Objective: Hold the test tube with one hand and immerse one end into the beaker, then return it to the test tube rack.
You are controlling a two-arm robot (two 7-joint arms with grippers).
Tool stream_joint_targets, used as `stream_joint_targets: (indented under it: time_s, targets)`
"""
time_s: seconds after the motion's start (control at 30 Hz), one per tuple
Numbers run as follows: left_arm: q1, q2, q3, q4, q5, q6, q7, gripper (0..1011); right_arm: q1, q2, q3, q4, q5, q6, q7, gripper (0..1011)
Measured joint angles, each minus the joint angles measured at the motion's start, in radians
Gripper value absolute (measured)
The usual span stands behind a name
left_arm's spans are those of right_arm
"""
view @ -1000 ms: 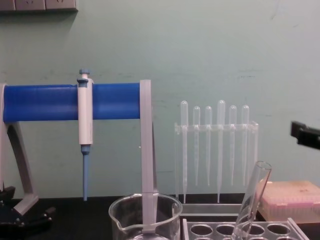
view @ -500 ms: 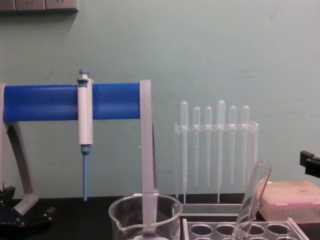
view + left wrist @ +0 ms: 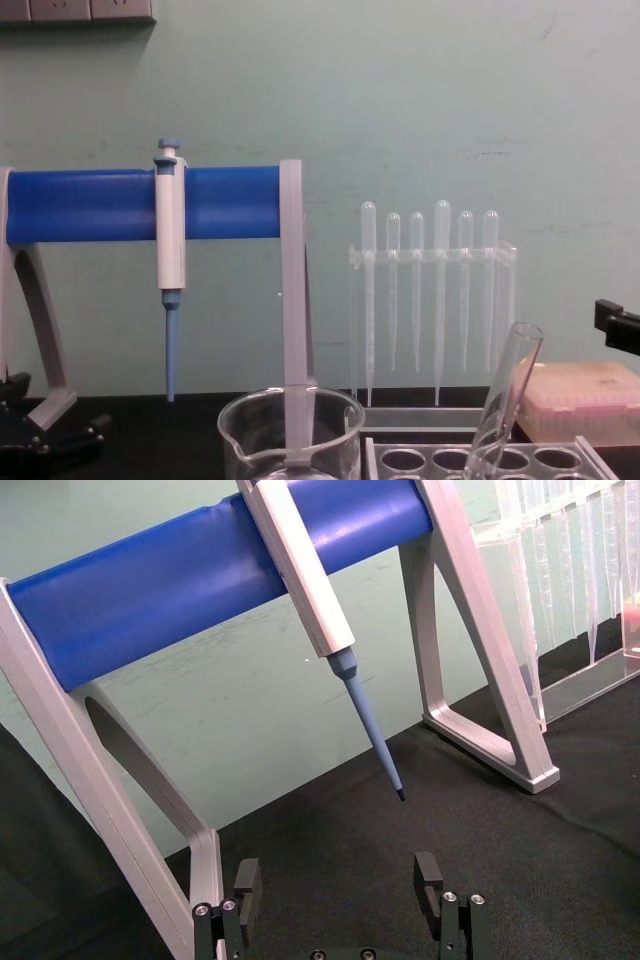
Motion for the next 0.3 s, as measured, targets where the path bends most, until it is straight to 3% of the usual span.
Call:
stream_joint_targets:
  time_s: [0.3]
  targets:
    - [0.0, 0.0, 0.0, 0.0, 0.0, 0.0, 0.0, 1000, -0.001, 0.001, -0.001, -0.002, 0.0, 0.003, -0.004, 1000]
